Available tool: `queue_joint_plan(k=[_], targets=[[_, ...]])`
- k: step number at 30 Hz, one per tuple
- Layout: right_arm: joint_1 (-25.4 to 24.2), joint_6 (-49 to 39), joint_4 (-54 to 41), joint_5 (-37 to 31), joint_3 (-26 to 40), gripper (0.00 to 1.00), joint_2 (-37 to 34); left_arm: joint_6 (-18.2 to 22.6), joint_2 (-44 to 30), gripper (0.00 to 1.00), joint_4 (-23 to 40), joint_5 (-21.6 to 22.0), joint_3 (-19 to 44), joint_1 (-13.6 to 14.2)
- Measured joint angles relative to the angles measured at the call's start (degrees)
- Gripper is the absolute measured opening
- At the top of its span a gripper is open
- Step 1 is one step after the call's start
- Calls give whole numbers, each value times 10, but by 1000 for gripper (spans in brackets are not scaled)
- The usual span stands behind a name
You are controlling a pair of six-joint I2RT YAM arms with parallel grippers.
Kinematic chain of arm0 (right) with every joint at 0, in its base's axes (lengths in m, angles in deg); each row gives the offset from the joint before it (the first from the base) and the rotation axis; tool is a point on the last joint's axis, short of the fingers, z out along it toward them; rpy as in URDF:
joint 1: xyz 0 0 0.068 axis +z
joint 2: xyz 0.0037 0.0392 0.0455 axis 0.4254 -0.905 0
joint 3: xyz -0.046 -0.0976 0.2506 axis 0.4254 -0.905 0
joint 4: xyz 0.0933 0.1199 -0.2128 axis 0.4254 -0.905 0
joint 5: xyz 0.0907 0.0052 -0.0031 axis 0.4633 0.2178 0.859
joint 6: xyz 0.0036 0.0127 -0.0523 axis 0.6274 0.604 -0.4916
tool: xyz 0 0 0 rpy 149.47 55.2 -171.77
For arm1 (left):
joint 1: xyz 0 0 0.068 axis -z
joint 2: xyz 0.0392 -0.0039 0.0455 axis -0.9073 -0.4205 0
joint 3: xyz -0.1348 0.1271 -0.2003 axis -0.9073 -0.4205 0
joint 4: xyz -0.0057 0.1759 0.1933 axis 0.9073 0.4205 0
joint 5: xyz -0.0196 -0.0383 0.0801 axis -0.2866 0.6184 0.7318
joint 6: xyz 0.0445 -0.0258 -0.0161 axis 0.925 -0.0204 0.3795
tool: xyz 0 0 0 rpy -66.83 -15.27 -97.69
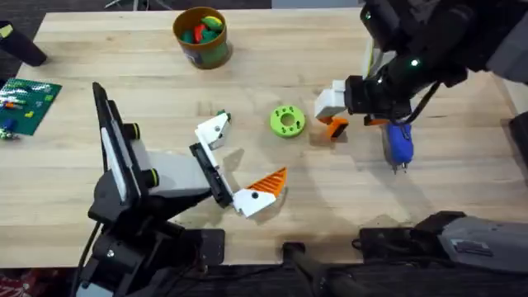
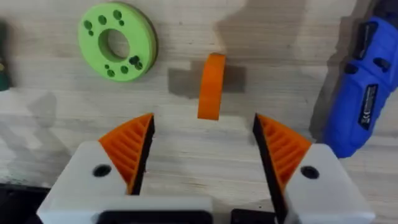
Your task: Pick up the gripper from the table and insert it into the empty holder that is missing its gripper. Then pick up a screw, insert it into the mounting hole, and use the screwdriver to tighten it. Finally, clean up the table by picking up the vegetable and placing it into the bucket.
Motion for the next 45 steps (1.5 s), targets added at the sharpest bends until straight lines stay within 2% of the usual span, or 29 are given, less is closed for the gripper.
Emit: queue_joint_plan(k=[11, 22, 32, 36, 45], targets=[[0, 67, -1, 0, 2, 918, -24, 0, 0, 986, 0, 0, 0, 0], [0, 73, 5, 0, 2, 918, -97, 0, 0, 986, 0, 0, 0, 0], [0, 73, 7, 0, 2, 918, -106, -4, 0, 986, 0, -2, 0, 0], [0, 73, 7, 0, 2, 918, -106, -5, 0, 986, 0, -20, 0, 0], [0, 73, 11, 0, 2, 918, -106, -5, 0, 986, 6, -95, 0, 0]])
